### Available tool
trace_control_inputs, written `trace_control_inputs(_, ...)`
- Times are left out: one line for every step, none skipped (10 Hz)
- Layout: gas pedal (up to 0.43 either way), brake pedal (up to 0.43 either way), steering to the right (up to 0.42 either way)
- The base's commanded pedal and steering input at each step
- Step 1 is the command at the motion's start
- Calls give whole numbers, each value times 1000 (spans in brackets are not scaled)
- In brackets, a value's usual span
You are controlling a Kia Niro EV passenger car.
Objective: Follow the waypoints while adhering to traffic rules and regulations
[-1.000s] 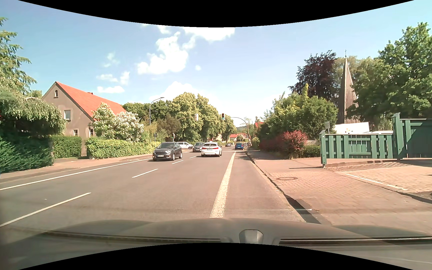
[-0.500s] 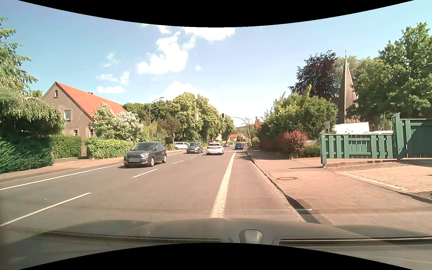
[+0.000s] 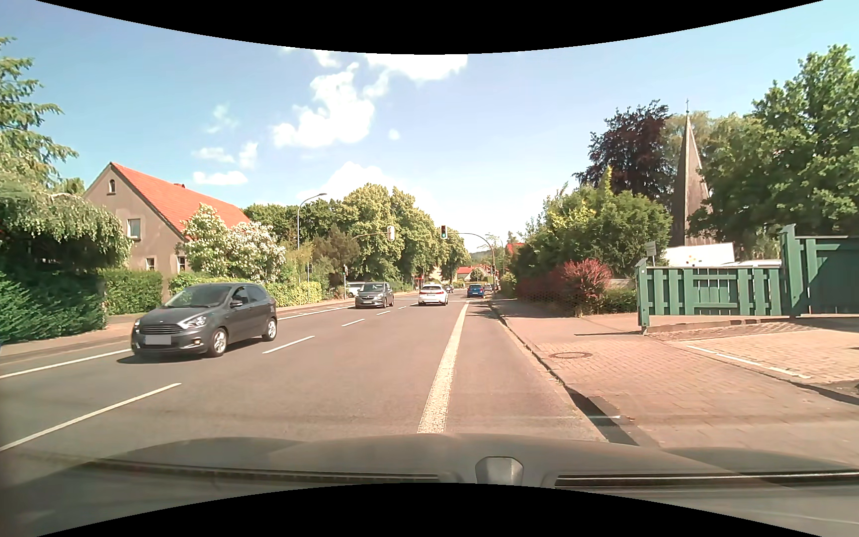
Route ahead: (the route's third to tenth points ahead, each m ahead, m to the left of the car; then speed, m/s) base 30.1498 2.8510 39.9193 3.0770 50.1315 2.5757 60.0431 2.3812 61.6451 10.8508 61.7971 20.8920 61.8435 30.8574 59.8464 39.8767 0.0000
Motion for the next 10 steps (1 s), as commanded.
trace_control_inputs(0,439,-35)
trace_control_inputs(0,445,-35)
trace_control_inputs(0,470,-35)
trace_control_inputs(0,488,-35)
trace_control_inputs(0,506,-35)
trace_control_inputs(0,506,-35)
trace_control_inputs(0,500,-35)
trace_control_inputs(0,451,-35)
trace_control_inputs(0,402,-35)
trace_control_inputs(0,378,-35)
